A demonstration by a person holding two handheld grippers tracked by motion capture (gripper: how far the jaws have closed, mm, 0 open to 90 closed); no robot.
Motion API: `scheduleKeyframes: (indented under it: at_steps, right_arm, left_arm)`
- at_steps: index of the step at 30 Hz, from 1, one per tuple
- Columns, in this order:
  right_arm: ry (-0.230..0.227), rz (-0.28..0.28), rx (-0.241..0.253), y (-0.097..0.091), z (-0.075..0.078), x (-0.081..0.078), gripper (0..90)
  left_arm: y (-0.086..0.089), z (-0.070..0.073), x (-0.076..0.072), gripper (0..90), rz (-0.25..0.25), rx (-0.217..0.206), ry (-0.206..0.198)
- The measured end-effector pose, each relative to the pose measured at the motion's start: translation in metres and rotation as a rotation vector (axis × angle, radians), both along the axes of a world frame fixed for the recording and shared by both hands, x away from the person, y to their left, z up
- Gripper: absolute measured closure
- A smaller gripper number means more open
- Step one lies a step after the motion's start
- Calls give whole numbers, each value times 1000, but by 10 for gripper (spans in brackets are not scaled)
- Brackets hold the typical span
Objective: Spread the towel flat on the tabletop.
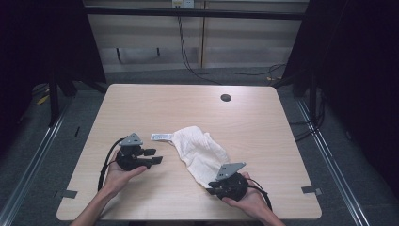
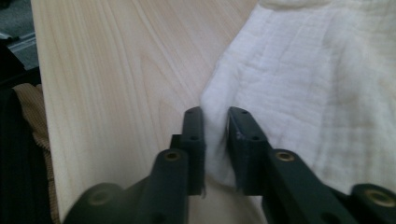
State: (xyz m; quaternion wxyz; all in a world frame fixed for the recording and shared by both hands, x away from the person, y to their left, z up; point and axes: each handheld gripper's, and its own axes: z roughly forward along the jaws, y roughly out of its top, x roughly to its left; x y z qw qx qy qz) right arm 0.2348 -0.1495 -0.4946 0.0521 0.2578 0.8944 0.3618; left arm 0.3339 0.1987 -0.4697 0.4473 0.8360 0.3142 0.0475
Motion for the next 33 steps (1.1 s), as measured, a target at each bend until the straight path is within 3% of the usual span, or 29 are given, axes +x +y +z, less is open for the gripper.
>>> scheduleKeyframes:
  at_steps: [3, 4, 5, 9, 20, 23, 25, 29, 33]
  right_arm:
    - [22, -3, 15, -5, -1, 0, 847]
    - [40, 1, 17, -9, 0, -2, 856]
    - [48, -5, 23, -12, 0, -4, 858]
    - [48, -7, 25, -22, -1, -9, 861]
    - [55, -160, 24, -86, 0, -22, 865]
    - [52, -175, 27, -89, 0, -21, 865]
    - [39, -172, 18, -88, 0, -20, 864]
    - [35, -170, 17, -88, 0, -20, 863]
    - [37, -177, 15, -87, 0, -19, 859]
  left_arm:
    - [-1, 1, 7, 519, 2, 1, 21]
    - [-4, 2, 12, 524, 18, -5, 2]
    - [-6, 2, 14, 529, 15, -8, 12]
    - [-12, 3, 18, 551, 11, 14, -6]
    - [-39, 1, 17, 671, -89, 38, -17]
    - [-50, 0, 18, 650, -113, 30, -13]
    - [-64, -8, 19, 617, -122, 94, -13]
    - [-64, -18, 23, 615, -123, 122, 16]
    - [-61, -25, 26, 674, -127, 113, 71]
